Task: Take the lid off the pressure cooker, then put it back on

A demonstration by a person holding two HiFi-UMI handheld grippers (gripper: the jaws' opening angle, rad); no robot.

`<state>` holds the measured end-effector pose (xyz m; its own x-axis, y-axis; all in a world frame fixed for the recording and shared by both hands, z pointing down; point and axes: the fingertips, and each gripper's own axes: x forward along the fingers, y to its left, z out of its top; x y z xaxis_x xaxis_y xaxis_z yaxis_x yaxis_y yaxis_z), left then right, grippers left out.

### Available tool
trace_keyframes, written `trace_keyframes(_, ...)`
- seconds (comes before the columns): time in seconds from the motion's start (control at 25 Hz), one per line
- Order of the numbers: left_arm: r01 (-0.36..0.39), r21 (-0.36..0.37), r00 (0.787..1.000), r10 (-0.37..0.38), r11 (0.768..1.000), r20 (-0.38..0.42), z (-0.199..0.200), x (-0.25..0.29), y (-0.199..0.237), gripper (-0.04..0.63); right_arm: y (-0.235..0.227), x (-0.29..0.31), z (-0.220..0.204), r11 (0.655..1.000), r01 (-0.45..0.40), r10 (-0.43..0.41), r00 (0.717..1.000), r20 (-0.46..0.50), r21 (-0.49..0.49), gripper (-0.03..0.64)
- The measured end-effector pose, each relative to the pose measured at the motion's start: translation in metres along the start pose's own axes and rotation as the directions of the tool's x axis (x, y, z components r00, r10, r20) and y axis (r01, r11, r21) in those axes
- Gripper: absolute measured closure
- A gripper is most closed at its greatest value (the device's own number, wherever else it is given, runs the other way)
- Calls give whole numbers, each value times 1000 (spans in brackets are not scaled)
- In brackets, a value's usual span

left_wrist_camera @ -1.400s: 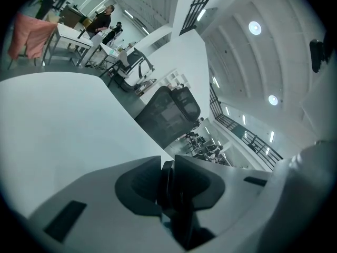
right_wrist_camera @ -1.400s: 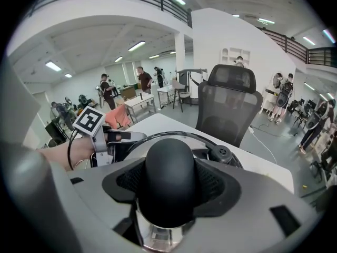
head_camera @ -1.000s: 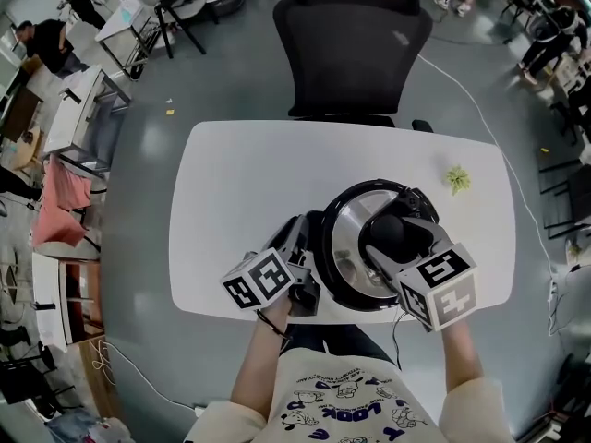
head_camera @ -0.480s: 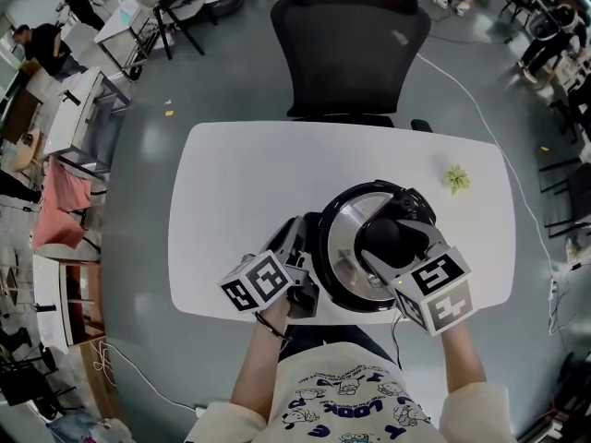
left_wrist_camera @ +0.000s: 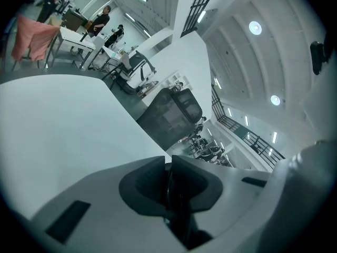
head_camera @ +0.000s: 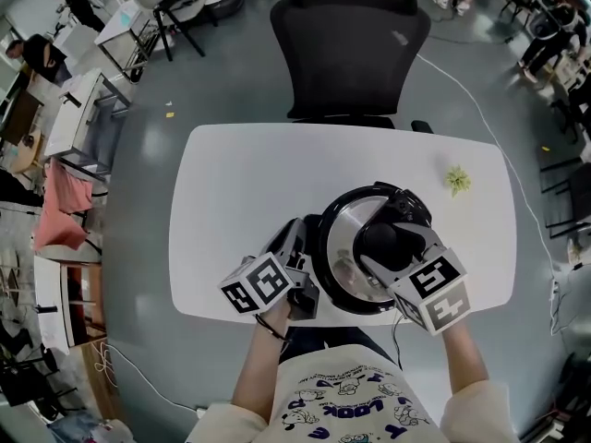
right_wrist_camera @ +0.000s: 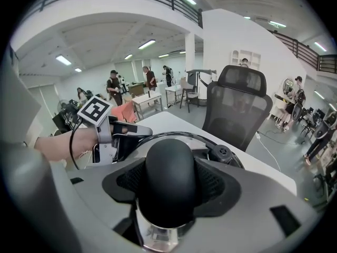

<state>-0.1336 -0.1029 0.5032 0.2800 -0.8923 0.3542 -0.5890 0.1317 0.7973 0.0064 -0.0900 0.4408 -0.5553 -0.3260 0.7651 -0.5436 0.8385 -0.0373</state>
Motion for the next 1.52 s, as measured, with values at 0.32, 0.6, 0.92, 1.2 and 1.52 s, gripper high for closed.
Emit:
trace_keyframes(0.32, -7, 2, 1000, 7, 1000, 5, 0, 2, 0, 545, 1, 1, 0, 996, -70, 67, 996, 56, 62, 322)
trace_keyframes(0.6, 0, -4, 1000, 0, 1000, -10, -2, 2, 0, 545, 1, 1, -4, 999, -40, 41, 998, -53, 17, 319)
trace_keyframes(0.92, -16, 7, 1000, 16, 1000, 6, 2, 2, -1, 543, 3, 3, -5, 999, -51, 50, 985, -163, -2, 317)
trace_keyframes(1.2, 13, -9, 1000, -13, 1000, -3, 0, 2, -7, 517, 4, 3, -6, 998, -56, 53, 983, -176, -10, 316)
trace_keyframes(1.52, 7, -44, 999, -9, 999, -39, -10, 5, 0, 448, 5, 4, -6, 998, -60, 54, 980, -192, -24, 314)
